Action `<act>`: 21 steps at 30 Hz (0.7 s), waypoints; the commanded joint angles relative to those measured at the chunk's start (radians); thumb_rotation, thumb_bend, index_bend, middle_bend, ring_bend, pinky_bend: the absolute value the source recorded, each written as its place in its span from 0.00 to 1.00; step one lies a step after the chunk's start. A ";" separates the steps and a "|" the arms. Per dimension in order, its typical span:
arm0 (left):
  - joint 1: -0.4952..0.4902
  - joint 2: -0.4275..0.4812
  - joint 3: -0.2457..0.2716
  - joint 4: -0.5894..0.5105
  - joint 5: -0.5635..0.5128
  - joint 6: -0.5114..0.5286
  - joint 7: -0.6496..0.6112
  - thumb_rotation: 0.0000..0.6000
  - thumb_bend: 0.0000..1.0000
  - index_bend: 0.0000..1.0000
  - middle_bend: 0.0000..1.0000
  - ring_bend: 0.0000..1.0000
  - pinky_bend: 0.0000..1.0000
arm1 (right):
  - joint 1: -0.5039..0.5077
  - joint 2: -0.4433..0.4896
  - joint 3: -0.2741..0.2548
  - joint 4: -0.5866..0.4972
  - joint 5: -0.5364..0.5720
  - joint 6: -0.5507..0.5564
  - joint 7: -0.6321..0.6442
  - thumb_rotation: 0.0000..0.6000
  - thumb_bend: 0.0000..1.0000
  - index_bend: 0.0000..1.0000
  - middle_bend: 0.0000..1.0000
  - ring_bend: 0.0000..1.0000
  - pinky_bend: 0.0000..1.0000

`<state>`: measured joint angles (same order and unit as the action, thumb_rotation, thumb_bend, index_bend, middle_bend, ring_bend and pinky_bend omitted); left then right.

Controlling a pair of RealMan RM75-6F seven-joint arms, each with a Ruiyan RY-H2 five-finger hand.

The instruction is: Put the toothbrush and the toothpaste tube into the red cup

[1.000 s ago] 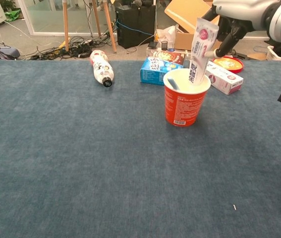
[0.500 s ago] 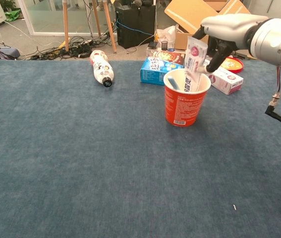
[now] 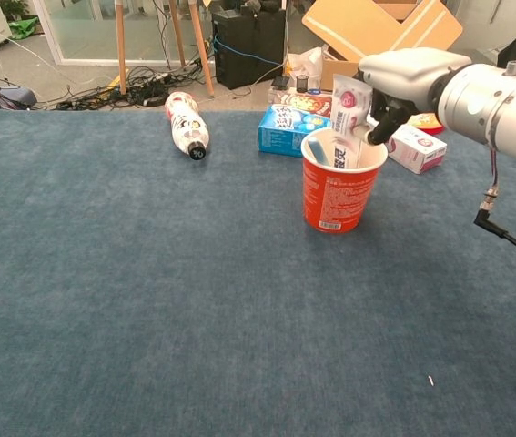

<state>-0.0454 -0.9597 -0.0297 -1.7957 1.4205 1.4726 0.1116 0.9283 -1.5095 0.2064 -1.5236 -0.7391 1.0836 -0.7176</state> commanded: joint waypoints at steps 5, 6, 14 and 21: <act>0.001 0.002 0.000 -0.001 0.001 0.000 -0.002 1.00 0.17 0.32 0.32 0.21 0.28 | 0.001 -0.020 0.000 0.011 -0.016 -0.008 0.009 1.00 0.35 0.74 1.00 1.00 1.00; 0.001 0.002 0.000 -0.001 0.002 0.000 -0.002 1.00 0.17 0.32 0.32 0.21 0.28 | 0.001 -0.022 0.000 0.011 -0.019 -0.008 0.011 1.00 0.35 0.74 1.00 1.00 1.00; 0.004 0.004 0.001 -0.003 0.008 0.007 -0.004 1.00 0.17 0.32 0.32 0.21 0.28 | 0.001 -0.039 0.001 0.016 -0.029 -0.013 0.015 1.00 0.35 0.74 1.00 1.00 1.00; 0.004 0.005 0.001 -0.003 0.007 0.006 -0.005 1.00 0.17 0.32 0.32 0.21 0.28 | 0.002 -0.055 0.003 0.028 -0.034 -0.020 0.020 1.00 0.35 0.74 1.00 1.00 1.00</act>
<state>-0.0416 -0.9549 -0.0285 -1.7988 1.4275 1.4782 0.1067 0.9305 -1.5641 0.2096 -1.4964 -0.7727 1.0637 -0.6977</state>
